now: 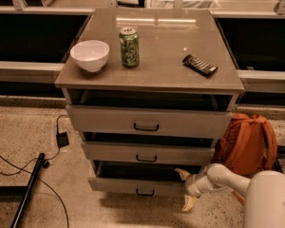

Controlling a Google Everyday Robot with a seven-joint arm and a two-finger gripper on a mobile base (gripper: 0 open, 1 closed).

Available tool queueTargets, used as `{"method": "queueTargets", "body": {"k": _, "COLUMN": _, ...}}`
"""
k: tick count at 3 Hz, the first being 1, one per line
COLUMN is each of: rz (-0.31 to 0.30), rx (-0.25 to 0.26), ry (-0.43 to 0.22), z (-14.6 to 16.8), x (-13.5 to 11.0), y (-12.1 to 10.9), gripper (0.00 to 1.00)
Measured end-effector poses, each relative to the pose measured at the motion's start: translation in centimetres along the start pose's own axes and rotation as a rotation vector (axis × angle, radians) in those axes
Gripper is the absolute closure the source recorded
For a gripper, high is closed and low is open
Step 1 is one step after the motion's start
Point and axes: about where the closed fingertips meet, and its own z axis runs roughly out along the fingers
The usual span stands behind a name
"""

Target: Open bottom drawer

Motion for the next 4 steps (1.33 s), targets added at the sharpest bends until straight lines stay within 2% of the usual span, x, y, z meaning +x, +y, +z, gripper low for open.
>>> {"method": "queueTargets", "body": {"k": 2, "rz": 0.083, "rx": -0.070, "ry": 0.055, "z": 2.9, "x": 3.4, "y": 1.5, "gripper": 0.35}}
{"method": "queueTargets", "body": {"k": 3, "rz": 0.085, "rx": -0.071, "ry": 0.057, "z": 2.9, "x": 3.5, "y": 1.5, "gripper": 0.38}}
{"method": "queueTargets", "body": {"k": 4, "rz": 0.034, "rx": -0.106, "ry": 0.074, "z": 0.9, "x": 1.3, "y": 3.4, "gripper": 0.49}}
